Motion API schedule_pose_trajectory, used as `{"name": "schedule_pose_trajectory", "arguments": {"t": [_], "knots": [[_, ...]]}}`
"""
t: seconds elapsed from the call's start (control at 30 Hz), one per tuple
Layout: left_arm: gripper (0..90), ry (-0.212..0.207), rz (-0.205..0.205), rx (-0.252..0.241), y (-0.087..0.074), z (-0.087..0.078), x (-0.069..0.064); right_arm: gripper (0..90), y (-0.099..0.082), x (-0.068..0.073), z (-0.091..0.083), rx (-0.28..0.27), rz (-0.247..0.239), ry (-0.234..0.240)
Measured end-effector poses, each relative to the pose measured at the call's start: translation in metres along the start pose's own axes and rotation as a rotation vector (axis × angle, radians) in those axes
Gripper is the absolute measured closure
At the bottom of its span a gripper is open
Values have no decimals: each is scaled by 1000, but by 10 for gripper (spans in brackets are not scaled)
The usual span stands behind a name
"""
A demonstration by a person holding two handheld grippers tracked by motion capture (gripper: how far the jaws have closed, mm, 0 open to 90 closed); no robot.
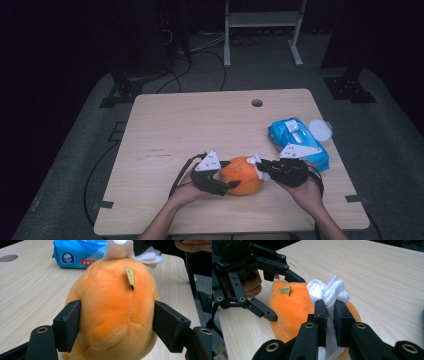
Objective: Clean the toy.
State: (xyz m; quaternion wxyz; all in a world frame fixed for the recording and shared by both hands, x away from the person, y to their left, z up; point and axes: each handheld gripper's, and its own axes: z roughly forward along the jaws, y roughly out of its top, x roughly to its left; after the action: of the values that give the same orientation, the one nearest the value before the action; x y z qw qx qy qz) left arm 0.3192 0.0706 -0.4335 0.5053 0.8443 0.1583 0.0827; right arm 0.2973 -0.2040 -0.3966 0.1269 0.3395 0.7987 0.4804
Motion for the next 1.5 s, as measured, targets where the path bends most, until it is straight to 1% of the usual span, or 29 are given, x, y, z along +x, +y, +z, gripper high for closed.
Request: {"name": "schedule_pose_trajectory", "arguments": {"t": [0.07,0.2,0.23,0.3,0.33,0.4,0.5,0.53,0.57,0.6,0.63,0.7,0.73,0.77,0.8,0.87,0.9,0.93,0.97,1.0,1.03,1.1,1.13,1.17,1.23,1.3,1.37,1.43,1.5], "knots": [[271,13,8,2,1,1,-2,810,1,3,0,4,-7,3],[265,20,20,5,1,4,-5,809,5,24,6,4,-44,72],[265,22,20,4,1,4,-6,808,7,32,9,8,-66,93],[264,24,16,0,0,4,-5,808,10,43,12,11,-112,73],[264,23,11,-5,-1,3,-5,808,11,44,12,11,-117,69],[248,11,16,-20,-1,3,-4,807,11,40,13,12,-114,49],[186,-17,55,-29,-2,-3,0,807,5,25,12,9,-83,27],[171,-14,60,-25,-3,-5,2,807,4,22,9,9,-76,11],[155,-23,50,-30,-6,-6,6,807,3,18,7,3,-63,0],[144,-30,42,-32,-8,-6,9,807,3,13,4,-2,-41,-2],[139,-31,34,-34,-10,-5,10,807,2,11,3,-5,-35,2],[119,-45,34,-20,-14,3,11,806,1,9,3,-4,-15,17],[108,-45,34,-20,-14,3,11,806,1,9,3,-4,-15,17],[108,-46,47,-2,-16,10,9,806,1,10,4,-2,-26,23],[48,-32,62,19,-18,16,6,806,2,13,6,4,-41,22],[28,-18,50,34,-18,22,8,806,3,14,7,11,-38,29],[29,-18,40,31,-18,22,9,806,3,14,8,12,-39,29],[57,-18,40,31,-18,22,9,806,3,15,8,10,-41,26],[146,-5,36,2,-18,18,8,806,4,14,8,7,-38,23],[192,4,39,-6,-16,15,6,806,4,14,7,3,-36,21],[252,14,46,-12,-13,13,4,806,4,13,6,-5,-31,20],[304,28,81,-39,-1,4,-2,806,6,12,2,-26,-18,11],[317,28,81,-39,-1,4,-2,806,6,12,2,-26,-18,11],[322,41,97,-49,12,-8,-6,807,7,9,-3,-46,4,6],[322,57,113,-34,22,-16,-11,807,8,6,-5,-72,47,40],[322,55,113,-14,32,-24,-16,807,9,6,-6,-81,62,57],[316,53,121,3,38,-28,-19,807,10,8,-5,-75,59,56],[308,49,131,22,39,-29,-20,807,8,7,-3,-56,67,57],[297,30,114,44,35,-25,-18,807,4,5,3,-24,83,57]]}}
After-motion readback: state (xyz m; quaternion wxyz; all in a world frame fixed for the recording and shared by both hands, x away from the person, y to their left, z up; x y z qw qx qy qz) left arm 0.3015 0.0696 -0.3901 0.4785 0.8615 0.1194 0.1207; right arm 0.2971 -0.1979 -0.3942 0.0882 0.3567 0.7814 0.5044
